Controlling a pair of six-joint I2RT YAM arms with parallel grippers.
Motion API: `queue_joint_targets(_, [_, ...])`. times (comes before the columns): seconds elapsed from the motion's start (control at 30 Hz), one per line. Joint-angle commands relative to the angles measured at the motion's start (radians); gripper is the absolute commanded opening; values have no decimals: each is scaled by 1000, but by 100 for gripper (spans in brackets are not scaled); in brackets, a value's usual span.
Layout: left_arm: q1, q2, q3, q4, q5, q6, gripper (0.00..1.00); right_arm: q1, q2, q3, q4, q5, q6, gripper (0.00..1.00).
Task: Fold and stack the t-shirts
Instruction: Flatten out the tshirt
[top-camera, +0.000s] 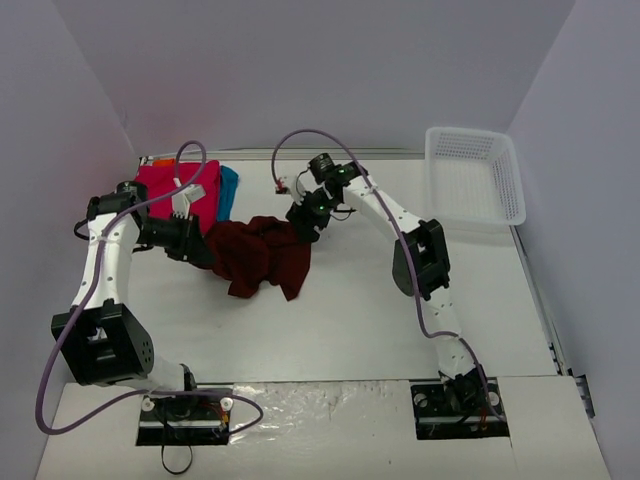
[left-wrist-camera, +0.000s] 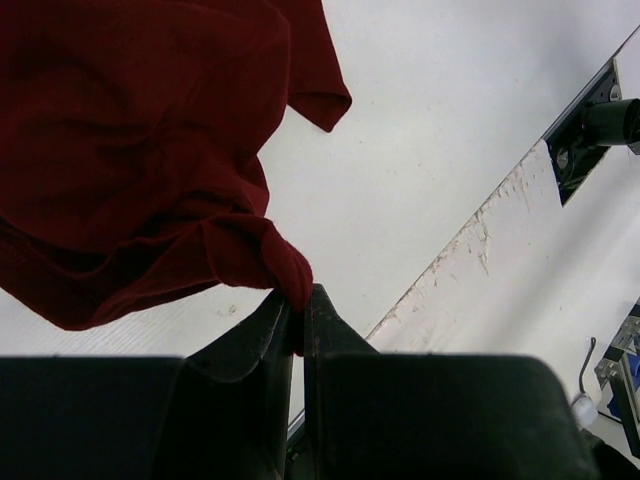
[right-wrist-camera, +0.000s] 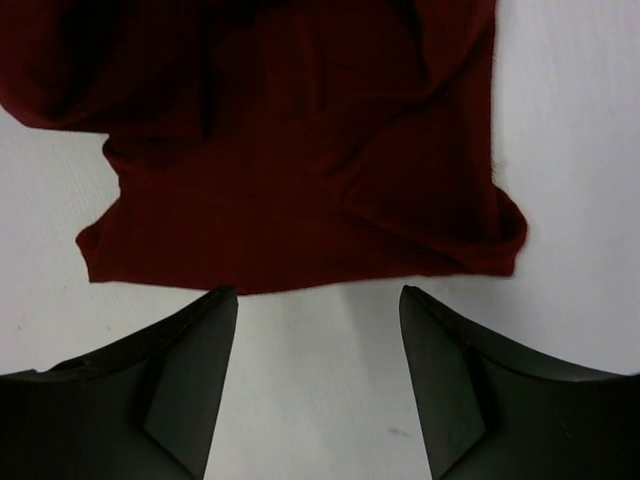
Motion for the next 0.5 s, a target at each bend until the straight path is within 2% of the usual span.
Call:
queue_joint_targets(0.0, [17, -45, -12, 6, 26, -9, 2, 64, 47, 63, -21, -1, -3, 62])
queue_joint_targets(0.47, [36, -86, -52, 36, 29, -23, 2, 139, 135, 149, 75, 127, -21, 63])
